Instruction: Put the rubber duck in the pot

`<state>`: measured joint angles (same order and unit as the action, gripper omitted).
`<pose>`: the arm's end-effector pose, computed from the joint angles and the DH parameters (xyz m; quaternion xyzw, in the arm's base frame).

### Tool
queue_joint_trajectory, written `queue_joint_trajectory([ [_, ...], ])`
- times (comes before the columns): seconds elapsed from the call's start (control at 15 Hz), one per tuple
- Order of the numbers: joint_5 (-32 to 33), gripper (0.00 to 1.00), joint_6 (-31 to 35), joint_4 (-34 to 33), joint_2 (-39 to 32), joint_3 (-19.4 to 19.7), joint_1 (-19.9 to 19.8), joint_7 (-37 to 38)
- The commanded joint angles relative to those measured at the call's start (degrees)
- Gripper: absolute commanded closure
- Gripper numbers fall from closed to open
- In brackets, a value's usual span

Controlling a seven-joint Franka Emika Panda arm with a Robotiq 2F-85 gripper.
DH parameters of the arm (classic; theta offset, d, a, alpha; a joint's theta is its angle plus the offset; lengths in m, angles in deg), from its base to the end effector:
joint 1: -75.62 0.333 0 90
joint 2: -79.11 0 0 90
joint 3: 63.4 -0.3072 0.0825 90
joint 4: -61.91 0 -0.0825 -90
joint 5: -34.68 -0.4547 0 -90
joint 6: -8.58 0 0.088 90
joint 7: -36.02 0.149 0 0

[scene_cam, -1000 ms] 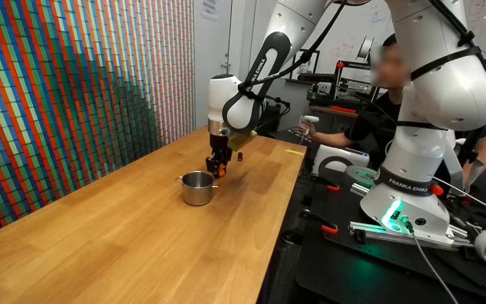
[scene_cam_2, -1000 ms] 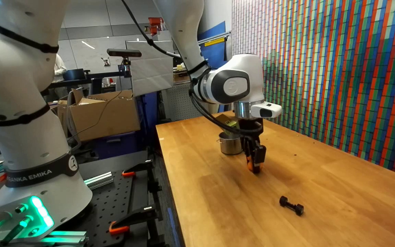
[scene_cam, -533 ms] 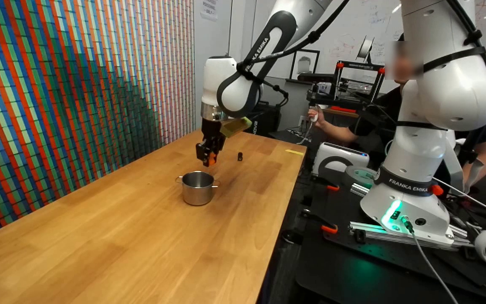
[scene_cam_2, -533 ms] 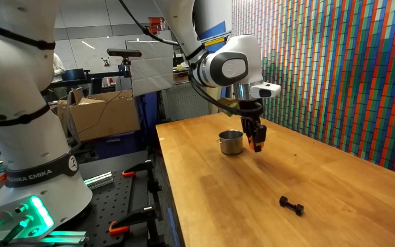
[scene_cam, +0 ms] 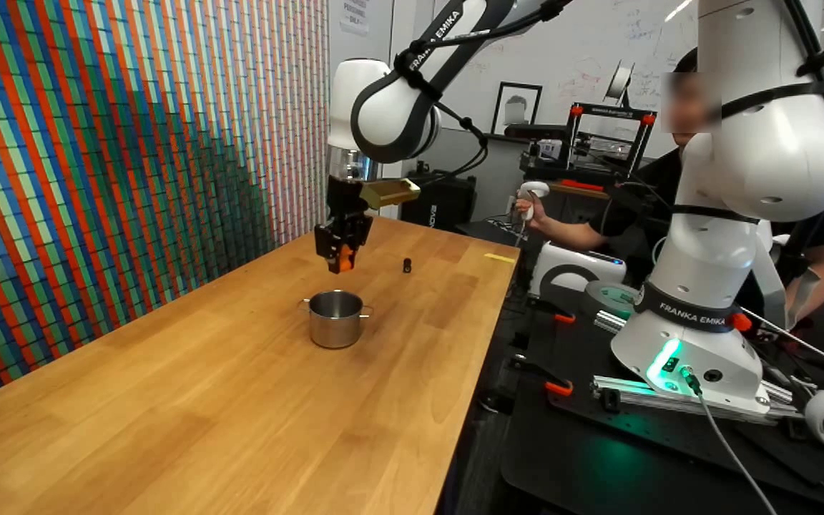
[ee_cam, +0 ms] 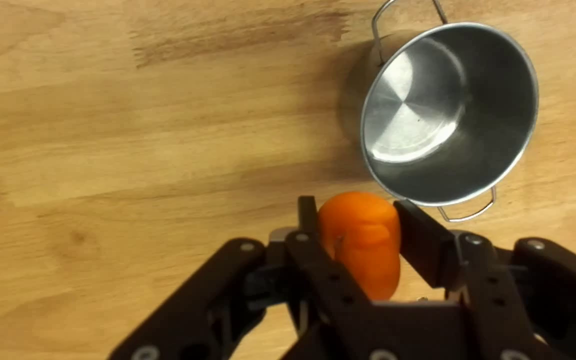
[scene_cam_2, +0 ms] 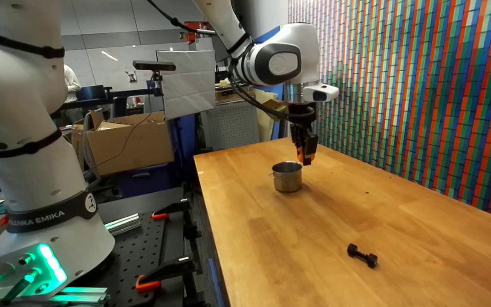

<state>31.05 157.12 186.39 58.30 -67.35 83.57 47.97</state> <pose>0.5958 0.1283 0.1208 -0.9987 0.0296 -0.0218 0.0347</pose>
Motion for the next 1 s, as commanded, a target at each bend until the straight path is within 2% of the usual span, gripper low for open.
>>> queue_joint_trajectory([
  [0.0,-2.28,0.82,-1.83,1.24,1.16,-2.11,0.5,0.11],
  [0.33,-4.08,0.82,-1.84,2.97,1.55,-4.79,2.21,1.02],
  [0.4,-3.92,0.32,-1.94,3.01,1.55,-4.9,2.57,1.35],
  [0.47,-3.21,0.32,-1.4,3.27,1.66,-4.47,3.19,2.55],
  [0.53,-2.85,0.27,-1.42,3.31,1.79,-4.24,3.48,2.98],
  [0.67,-1.88,0.11,-1.79,2.91,2.48,-3.43,3.58,3.46],
  [0.73,-1.06,0.02,-2.53,0.64,1.27,-2.45,2.81,2.63],
  [0.93,1.87,0.0,-4.6,-1.02,3.39,0.31,2.12,2.19],
])
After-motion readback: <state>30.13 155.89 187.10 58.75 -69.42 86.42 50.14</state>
